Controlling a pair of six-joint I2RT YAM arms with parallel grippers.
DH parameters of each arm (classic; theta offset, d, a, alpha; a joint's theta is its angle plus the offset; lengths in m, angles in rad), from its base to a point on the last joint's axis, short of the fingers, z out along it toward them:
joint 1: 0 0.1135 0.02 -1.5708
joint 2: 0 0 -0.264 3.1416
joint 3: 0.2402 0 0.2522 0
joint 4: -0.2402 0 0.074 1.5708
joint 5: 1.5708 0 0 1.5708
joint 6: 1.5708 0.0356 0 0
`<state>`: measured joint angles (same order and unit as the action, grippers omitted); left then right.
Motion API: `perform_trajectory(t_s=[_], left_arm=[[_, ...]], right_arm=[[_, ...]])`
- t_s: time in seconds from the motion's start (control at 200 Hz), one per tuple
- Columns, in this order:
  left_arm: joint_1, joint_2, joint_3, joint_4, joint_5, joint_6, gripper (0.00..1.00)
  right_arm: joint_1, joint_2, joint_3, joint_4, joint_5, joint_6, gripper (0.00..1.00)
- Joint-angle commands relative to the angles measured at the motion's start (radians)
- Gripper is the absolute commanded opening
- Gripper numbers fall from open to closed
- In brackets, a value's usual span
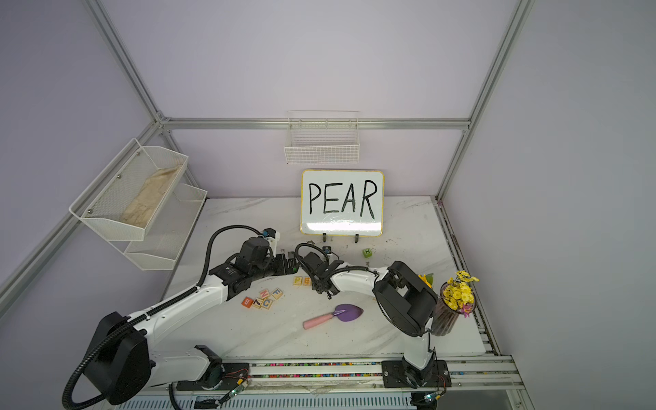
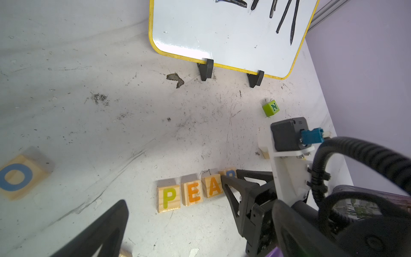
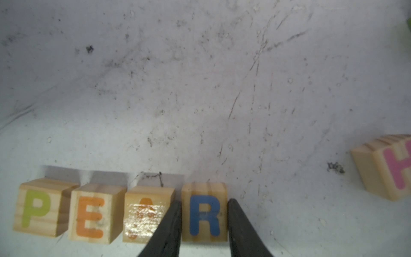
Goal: Spell the uppercase word “pear” with letter blocks
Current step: Place the letter block at the center of the board.
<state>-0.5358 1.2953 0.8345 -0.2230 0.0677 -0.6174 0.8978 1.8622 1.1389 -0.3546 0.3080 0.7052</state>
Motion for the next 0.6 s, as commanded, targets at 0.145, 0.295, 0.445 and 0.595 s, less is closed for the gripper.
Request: perform_trajectory(t_s=[0.145, 0.295, 0.445, 0.595], left_arm=[[0.008, -0.001, -0.025, 0.033, 0.009, -0.004, 1.00], [0.009, 0.001, -0.026, 0.034, 0.007, -0.005, 1.00], [0.009, 0.003, -0.025, 0.034, 0.008, -0.005, 1.00], [0.008, 0.004, -0.025, 0.036, 0.009, -0.004, 1.00]], right_arm=[[0.006, -0.034, -0.002, -0.021, 0.020, 0.021, 0.35], [0.006, -0.037, -0.006, -0.038, 0.016, 0.022, 0.34], [0.005, -0.047, -0.022, -0.035, 0.013, 0.027, 0.33], [0.006, -0.054, -0.024, -0.043, 0.016, 0.026, 0.33]])
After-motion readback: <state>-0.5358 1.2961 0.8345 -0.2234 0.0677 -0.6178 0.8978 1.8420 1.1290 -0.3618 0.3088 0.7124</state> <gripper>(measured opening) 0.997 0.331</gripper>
